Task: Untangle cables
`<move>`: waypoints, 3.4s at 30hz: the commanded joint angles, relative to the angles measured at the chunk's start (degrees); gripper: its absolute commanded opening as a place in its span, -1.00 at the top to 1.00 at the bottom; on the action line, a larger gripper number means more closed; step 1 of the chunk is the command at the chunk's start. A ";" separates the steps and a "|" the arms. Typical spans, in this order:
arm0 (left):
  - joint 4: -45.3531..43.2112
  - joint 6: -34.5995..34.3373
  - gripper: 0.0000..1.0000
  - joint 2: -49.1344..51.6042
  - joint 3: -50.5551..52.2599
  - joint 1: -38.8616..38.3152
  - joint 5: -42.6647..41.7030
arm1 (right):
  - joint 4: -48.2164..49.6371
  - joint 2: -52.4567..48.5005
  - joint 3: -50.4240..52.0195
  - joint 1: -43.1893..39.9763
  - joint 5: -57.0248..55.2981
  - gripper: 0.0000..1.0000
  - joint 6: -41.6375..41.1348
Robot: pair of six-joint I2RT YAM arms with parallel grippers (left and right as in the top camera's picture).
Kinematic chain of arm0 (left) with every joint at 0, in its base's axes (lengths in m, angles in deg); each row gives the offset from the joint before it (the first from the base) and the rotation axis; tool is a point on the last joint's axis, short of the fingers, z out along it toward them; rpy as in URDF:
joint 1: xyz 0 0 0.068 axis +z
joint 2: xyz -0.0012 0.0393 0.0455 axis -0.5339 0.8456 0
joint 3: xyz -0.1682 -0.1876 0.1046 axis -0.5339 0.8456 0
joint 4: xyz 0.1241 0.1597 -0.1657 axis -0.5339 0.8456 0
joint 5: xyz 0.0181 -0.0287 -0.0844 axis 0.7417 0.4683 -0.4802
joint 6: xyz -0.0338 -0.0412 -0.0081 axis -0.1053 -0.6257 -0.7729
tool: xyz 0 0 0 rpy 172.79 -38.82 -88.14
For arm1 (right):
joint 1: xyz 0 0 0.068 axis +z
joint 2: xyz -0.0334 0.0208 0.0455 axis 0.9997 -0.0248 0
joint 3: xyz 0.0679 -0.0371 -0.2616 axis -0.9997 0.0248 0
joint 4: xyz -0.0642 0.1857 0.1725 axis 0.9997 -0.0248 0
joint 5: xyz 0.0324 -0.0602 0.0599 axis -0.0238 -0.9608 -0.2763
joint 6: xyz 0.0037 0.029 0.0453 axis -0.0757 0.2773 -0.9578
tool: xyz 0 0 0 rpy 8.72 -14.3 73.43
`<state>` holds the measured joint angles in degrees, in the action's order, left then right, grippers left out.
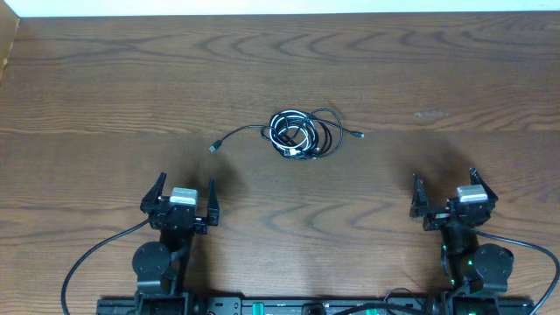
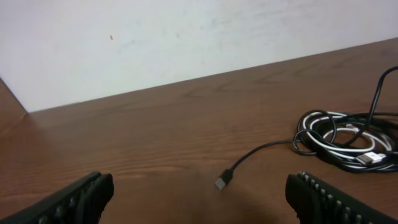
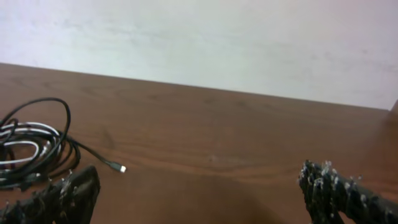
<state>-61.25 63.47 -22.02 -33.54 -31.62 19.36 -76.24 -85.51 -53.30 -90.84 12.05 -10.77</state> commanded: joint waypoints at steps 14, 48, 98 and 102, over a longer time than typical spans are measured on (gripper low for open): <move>1.25 -5.20 -0.88 26.80 -18.95 -0.15 -2.69 | 1.11 -22.77 -15.32 0.44 4.17 -0.99 -0.66; 37.81 -9.99 -0.89 74.60 -73.94 -0.15 -15.56 | -30.67 -73.61 -72.06 0.44 23.58 -0.99 1.01; 30.03 -65.33 0.85 114.07 -73.92 -25.22 2.25 | -33.42 -81.13 -71.80 0.50 24.35 -0.74 -0.76; 28.30 -57.24 0.85 110.68 -74.20 -25.09 -1.40 | -33.07 -81.13 -71.80 1.40 24.39 -0.75 -2.32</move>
<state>-31.52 -0.77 91.13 -106.89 -56.80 20.45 -109.40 -166.36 -124.11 -90.47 36.03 -11.47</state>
